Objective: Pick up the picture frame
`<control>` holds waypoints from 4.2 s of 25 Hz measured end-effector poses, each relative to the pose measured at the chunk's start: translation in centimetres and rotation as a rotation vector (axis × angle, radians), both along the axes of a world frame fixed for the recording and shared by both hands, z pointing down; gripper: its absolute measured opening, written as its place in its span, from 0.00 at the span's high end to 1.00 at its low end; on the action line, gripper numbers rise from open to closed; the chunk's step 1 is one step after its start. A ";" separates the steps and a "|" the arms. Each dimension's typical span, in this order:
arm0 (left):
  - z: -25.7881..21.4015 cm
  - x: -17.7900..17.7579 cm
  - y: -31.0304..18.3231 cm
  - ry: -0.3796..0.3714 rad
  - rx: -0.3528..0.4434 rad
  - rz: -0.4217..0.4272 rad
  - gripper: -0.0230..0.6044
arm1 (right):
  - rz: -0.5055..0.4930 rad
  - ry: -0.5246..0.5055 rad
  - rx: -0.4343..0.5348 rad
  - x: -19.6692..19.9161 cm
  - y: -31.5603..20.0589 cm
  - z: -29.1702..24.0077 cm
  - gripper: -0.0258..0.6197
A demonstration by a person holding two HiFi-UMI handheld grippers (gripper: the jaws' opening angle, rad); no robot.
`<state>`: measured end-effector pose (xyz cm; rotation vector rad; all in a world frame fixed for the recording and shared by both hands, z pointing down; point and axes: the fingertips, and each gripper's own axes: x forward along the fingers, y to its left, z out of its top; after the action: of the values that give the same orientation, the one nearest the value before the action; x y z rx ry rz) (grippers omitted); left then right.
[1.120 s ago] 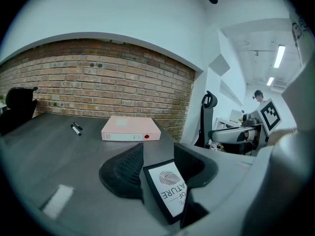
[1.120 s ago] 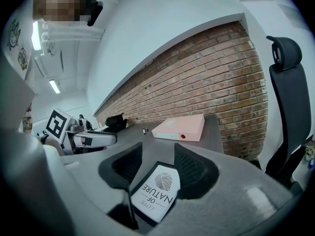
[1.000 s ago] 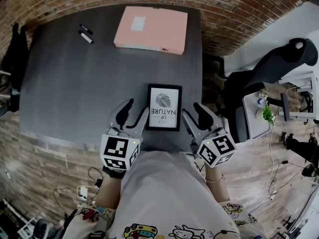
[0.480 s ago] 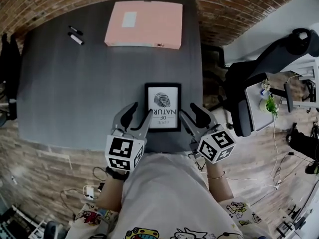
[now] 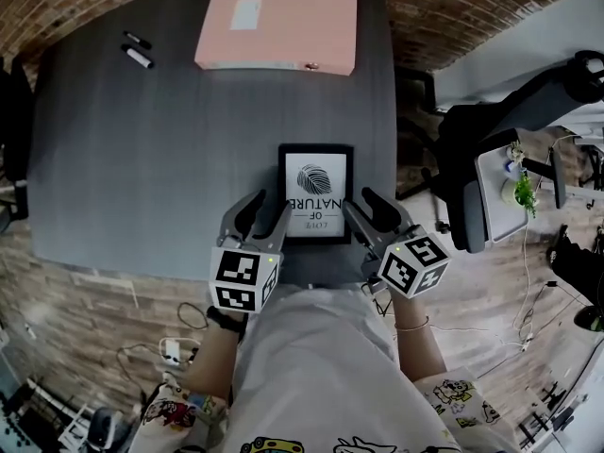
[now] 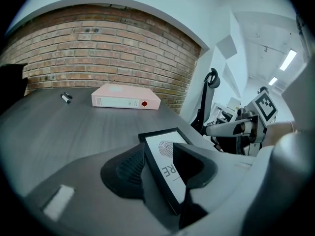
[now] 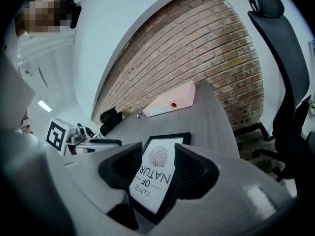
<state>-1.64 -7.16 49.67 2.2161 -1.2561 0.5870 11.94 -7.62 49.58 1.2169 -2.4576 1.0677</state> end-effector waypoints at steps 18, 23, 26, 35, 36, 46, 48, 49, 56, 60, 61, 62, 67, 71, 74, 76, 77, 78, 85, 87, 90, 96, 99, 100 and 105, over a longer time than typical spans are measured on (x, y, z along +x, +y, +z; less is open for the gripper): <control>5.1 0.3 -0.4 -0.027 -0.089 -0.053 0.69 | 0.033 -0.050 -0.080 0.2 0.8 1.9 0.65; 5.7 0.0 -0.5 -0.040 -0.101 -0.073 0.73 | 0.033 -0.059 -0.084 0.2 0.9 1.8 0.65; 5.6 0.4 -0.6 -0.037 -0.104 -0.063 0.76 | 0.038 -0.063 -0.094 0.3 0.8 1.9 0.65; 5.8 0.6 -0.7 -0.023 -0.117 -0.089 0.79 | 0.041 -0.064 -0.105 0.4 0.8 2.1 0.65; 5.7 0.5 -0.7 -0.016 -0.119 -0.101 0.80 | 0.039 -0.064 -0.108 0.3 0.8 2.2 0.65; 5.7 -0.2 -1.2 0.057 -0.168 -0.178 0.83 | 0.016 -0.068 -0.178 0.2 0.8 3.1 0.63; 5.8 -0.3 -1.2 0.075 -0.182 -0.188 0.83 | 0.007 -0.081 -0.202 0.0 0.8 3.4 0.63; 5.8 -0.3 -1.2 0.084 -0.189 -0.192 0.83 | 0.003 -0.088 -0.215 0.0 0.8 3.5 0.63; 5.6 -0.5 -1.3 0.124 -0.223 -0.195 0.84 | -0.028 -0.145 -0.317 -0.7 1.0 4.2 0.59; 5.6 -0.4 -1.2 0.150 -0.242 -0.192 0.84 | -0.049 -0.175 -0.365 -0.8 1.1 4.5 0.58; 5.6 -0.4 -1.2 0.155 -0.246 -0.192 0.84 | -0.059 -0.186 -0.378 -0.9 1.1 4.5 0.58; 5.6 -0.4 -1.2 0.159 -0.250 -0.191 0.84 | -0.071 -0.196 -0.395 -1.0 1.1 4.5 0.58; 5.4 -0.3 -1.2 0.176 -0.265 -0.189 0.84 | -0.107 -0.261 -0.471 -0.9 1.2 4.7 0.61; 5.3 -0.4 -1.2 0.198 -0.286 -0.184 0.84 | -0.139 -0.369 -0.531 -1.8 1.0 3.8 0.62; 5.2 -0.3 -1.2 0.206 -0.292 -0.183 0.84 | -0.160 -0.389 -0.563 -1.9 0.7 3.8 0.62; 5.3 -0.3 -1.2 0.209 -0.295 -0.184 0.84 | -0.173 -0.418 -0.582 -2.0 0.6 3.7 0.65; 5.4 -0.3 -1.3 0.213 -0.297 -0.184 0.84 | -0.181 -0.452 -0.586 -2.3 0.5 3.4 0.66; 5.4 -0.4 -1.3 0.217 -0.302 -0.184 0.84 | -0.192 -0.489 -0.584 -2.6 0.3 3.0 0.67; 5.2 -0.4 -1.4 0.238 -0.319 -0.186 0.83 | -0.208 -0.579 -0.581 -2.7 -0.2 2.0 0.71; 5.4 -0.5 -1.4 0.243 -0.322 -0.189 0.83 | -0.221 -0.598 -0.581 -2.8 -0.4 2.2 0.71; 5.7 -0.4 -1.5 0.253 -0.330 -0.186 0.83 | -0.285 -0.620 -0.588 -4.3 -0.3 2.3 0.71; 5.7 -0.4 -1.4 0.262 -0.332 -0.187 0.83 | -0.307 -0.633 -0.599 -7.8 -0.8 2.2 0.71; 5.7 -0.4 -1.4 0.265 -0.332 -0.186 0.83 | -0.302 -0.640 -0.598 -8.0 -0.8 2.2 0.74; 5.7 -0.4 -1.4 0.264 -0.331 -0.186 0.83 | -0.300 -0.639 -0.596 -7.9 -0.9 2.2 0.74; 5.7 -0.5 -1.4 0.256 -0.325 -0.184 0.83 | -0.225 -0.535 -0.616 -7.2 -1.0 4.0 0.93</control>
<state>-2.13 -8.52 55.33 1.8199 -1.1263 0.3887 4.71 -8.59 53.56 0.4942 -2.2110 2.0673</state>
